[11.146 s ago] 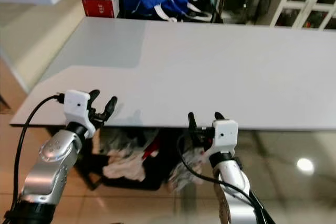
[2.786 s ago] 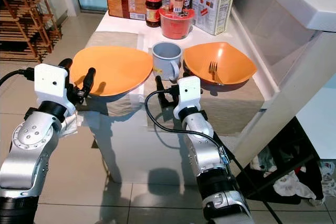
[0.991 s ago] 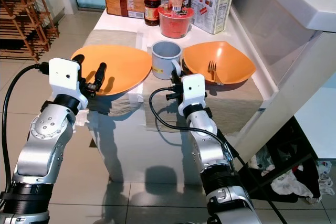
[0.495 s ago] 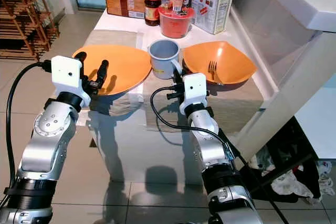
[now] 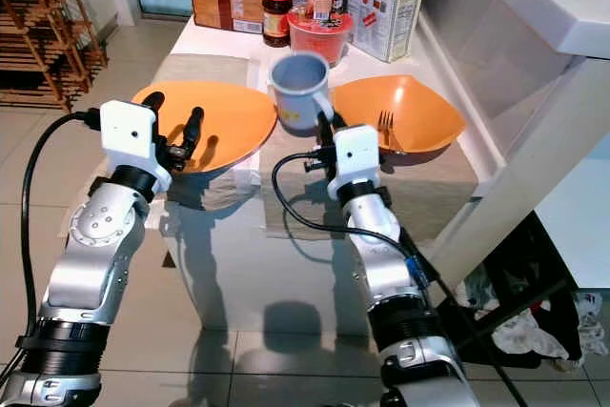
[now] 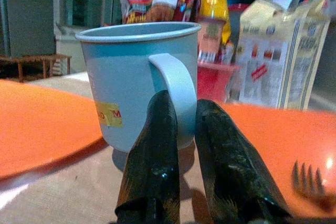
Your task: Setting the table
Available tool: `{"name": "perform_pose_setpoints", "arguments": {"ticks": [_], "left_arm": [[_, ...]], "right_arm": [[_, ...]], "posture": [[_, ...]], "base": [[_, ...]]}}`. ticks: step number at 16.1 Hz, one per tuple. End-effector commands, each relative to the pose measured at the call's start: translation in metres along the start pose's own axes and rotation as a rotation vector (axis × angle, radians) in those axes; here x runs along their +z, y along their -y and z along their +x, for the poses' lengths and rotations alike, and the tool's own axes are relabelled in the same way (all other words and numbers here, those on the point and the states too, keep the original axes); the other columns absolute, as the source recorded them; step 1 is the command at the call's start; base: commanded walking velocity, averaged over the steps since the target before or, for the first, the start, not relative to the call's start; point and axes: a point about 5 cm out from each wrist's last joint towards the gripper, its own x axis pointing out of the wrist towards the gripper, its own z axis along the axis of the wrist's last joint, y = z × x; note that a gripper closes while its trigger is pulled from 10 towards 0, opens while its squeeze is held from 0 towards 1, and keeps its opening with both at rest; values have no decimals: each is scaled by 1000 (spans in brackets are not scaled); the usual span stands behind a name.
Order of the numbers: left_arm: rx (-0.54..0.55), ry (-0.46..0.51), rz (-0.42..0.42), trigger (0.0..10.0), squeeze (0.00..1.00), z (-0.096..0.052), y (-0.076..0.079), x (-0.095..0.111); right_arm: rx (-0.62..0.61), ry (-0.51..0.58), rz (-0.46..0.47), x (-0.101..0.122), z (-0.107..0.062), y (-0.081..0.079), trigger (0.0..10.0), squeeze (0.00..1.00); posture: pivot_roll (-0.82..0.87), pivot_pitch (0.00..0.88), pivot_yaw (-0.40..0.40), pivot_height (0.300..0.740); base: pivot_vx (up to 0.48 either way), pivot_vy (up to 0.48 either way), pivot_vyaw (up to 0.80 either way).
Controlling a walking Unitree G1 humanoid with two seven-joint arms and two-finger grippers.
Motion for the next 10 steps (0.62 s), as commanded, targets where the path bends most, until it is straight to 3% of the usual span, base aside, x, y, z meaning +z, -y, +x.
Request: {"name": "perform_pose_setpoints", "arguments": {"ticks": [1, 7, 10], "left_arm": [[-42, -16, 14, 10000, 0, 3, 6, -3], [-76, 7, -17, 10000, 0, 7, 17, -1], [-92, 9, -20, 10000, 0, 8, 21, -1]], "right_arm": [[-17, 104, -26, 22, 8, 6, 0, 0], [-30, 230, -82, 51, -1, 13, 0, 0], [-71, 211, -101, 46, -16, 17, 0, 0]], "posture": [[191, 0, -50, 740], [159, 0, -60, 740], [142, 0, -51, 740]], "base": [[0, 0, 0], [0, 0, 0], [0, 0, 0]]}}
